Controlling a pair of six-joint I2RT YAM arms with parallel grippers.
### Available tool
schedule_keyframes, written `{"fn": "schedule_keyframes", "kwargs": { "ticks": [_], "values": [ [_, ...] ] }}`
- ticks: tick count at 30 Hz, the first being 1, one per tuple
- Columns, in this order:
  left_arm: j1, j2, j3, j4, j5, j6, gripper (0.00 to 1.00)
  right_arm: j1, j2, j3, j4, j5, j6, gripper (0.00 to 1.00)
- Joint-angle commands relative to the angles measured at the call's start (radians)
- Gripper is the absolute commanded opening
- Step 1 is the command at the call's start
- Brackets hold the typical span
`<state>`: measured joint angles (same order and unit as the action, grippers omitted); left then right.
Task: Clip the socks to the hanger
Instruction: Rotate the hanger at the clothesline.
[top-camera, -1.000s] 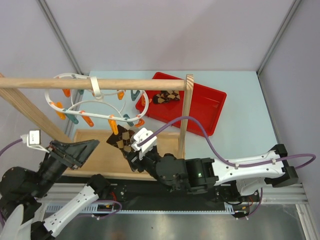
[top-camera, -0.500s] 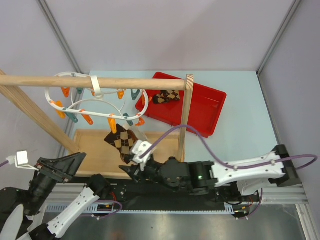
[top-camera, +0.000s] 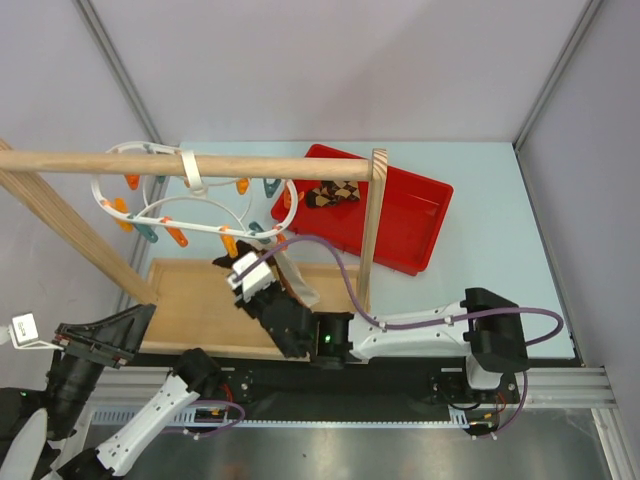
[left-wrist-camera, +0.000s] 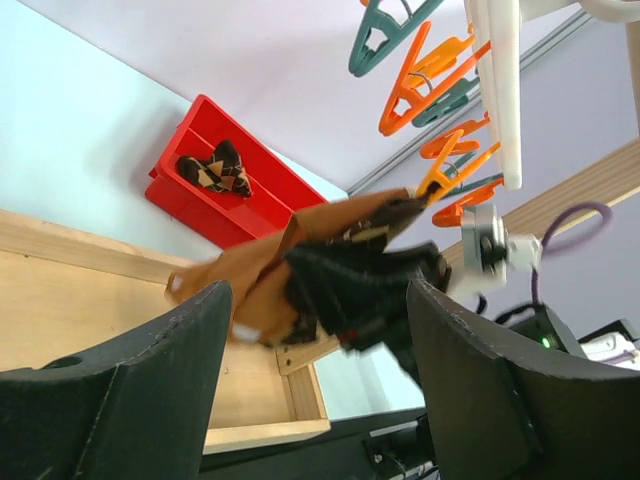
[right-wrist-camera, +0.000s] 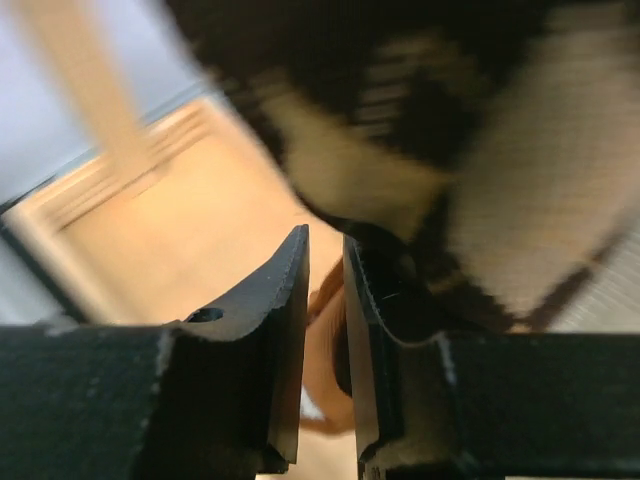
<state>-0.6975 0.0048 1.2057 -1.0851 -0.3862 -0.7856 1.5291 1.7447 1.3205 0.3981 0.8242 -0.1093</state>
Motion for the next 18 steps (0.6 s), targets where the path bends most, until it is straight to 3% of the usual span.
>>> {"fn": "schedule_keyframes", "kwargs": {
  "ticks": [1,8,13,18],
  "values": [
    [0.001,0.006,-0.003,0.019,-0.016,0.065,0.75,-0.061,-0.066,-0.053,0.120,0.127,0.008,0.25],
    [0.001,0.064,-0.026,0.089,0.015,0.143,0.72,-0.167,-0.177,-0.144,0.065,0.102,-0.001,0.32],
    [0.001,0.129,-0.037,0.255,0.133,0.194,0.70,-0.196,-0.234,-0.173,0.033,0.043,0.011,0.33],
    [0.001,0.245,0.009,0.373,0.263,0.134,0.73,-0.199,-0.240,-0.184,0.024,0.026,0.028,0.34]
  ]
}}
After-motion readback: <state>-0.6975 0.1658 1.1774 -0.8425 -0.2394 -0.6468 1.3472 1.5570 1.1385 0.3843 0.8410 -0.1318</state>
